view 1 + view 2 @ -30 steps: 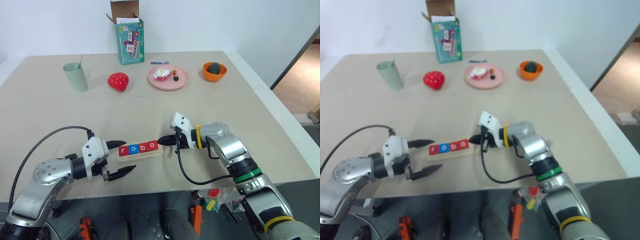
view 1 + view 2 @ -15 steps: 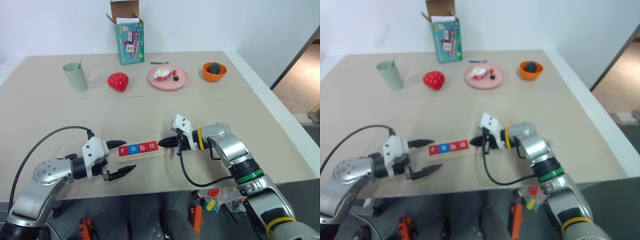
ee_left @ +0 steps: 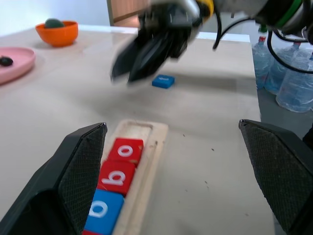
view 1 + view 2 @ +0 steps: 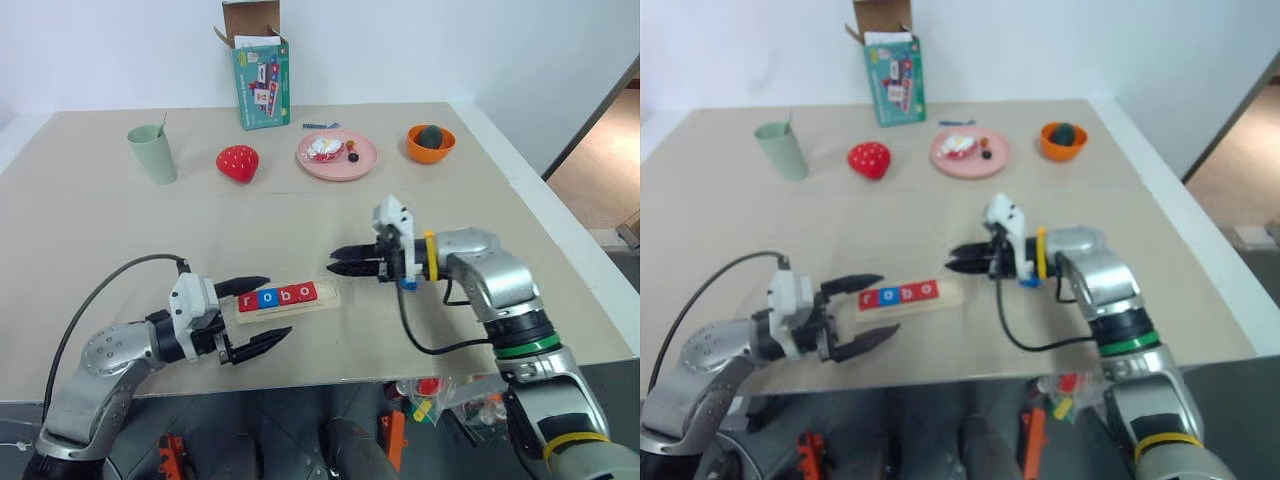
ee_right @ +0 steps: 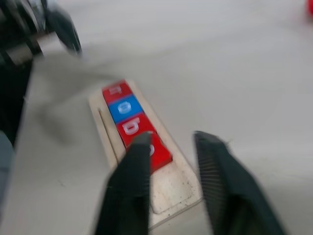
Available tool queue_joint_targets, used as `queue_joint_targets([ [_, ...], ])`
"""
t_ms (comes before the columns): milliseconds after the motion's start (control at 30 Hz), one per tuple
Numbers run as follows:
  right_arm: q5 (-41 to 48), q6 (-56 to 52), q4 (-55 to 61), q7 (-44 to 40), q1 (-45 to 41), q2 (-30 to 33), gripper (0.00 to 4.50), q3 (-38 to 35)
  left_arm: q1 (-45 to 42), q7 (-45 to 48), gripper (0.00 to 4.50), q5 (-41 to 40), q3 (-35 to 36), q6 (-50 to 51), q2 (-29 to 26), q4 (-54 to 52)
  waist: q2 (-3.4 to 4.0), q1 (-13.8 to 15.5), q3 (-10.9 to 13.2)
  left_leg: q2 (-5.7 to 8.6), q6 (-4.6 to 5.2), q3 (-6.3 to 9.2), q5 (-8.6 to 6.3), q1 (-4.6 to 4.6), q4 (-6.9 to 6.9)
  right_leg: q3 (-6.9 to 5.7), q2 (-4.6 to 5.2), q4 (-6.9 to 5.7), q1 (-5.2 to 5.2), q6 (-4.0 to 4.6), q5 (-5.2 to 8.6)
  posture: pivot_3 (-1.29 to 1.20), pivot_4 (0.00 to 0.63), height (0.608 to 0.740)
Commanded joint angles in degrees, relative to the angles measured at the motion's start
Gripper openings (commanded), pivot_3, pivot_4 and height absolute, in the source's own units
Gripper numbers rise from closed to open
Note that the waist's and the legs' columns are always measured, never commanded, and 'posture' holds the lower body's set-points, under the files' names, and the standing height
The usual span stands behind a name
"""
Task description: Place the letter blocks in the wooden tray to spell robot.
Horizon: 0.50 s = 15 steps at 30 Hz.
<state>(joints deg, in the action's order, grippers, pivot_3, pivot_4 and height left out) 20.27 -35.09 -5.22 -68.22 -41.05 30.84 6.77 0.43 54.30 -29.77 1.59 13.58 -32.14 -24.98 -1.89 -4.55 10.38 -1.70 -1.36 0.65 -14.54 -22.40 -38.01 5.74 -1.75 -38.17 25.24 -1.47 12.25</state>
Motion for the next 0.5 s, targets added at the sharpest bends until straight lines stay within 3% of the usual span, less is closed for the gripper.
queue_joint_targets([
  [33, 2.65, -1.69, 2.09, 3.42, 0.53, 2.21, 2.81, -6.11, -0.05, -0.06, 4.50, 0.75, -0.87, -1.16, 0.30, 0.50, 0.00, 0.08, 0.00, 0.01, 0.00, 0.00, 0.00, 0.00, -0.01, 0.00, 0.00, 0.00, -0.01, 0.00, 0.00, 0.00, 0.150, 0.740],
  [200, 3.37, -5.25, 2.67, 8.95, 3.79, 6.71, 4.47, -11.95, -0.91, 1.97, 4.50, 1.64, -2.55, -1.81, -0.83, 1.24, 0.00, 0.15, 0.00, 0.05, 0.00, -0.05, 0.00, -0.01, -0.05, 0.05, 0.04, 0.01, -0.03, -0.04, 0.01, 0.00, 0.150, 0.740],
  [367, 1.57, -3.53, 4.73, 11.57, 11.59, 10.83, 4.47, -14.43, -2.87, 4.32, 4.50, 2.30, -4.19, -2.02, -1.77, 1.76, 0.00, 0.14, 0.00, 0.05, 0.01, -0.13, -0.01, 0.03, -0.03, 0.14, 0.02, 0.01, -0.01, -0.07, 0.02, 0.00, 0.150, 0.740],
  [500, 4.06, -10.75, 11.04, 19.45, 17.63, 9.10, 4.47, -18.52, -4.36, 4.57, 4.50, 2.52, -5.22, -1.44, -1.58, 1.64, 0.01, 0.26, 0.00, 0.04, 0.02, -0.13, 0.00, 0.07, -0.02, 0.16, -0.03, 0.00, -0.05, -0.07, -0.01, 0.00, 0.150, 0.740],
])
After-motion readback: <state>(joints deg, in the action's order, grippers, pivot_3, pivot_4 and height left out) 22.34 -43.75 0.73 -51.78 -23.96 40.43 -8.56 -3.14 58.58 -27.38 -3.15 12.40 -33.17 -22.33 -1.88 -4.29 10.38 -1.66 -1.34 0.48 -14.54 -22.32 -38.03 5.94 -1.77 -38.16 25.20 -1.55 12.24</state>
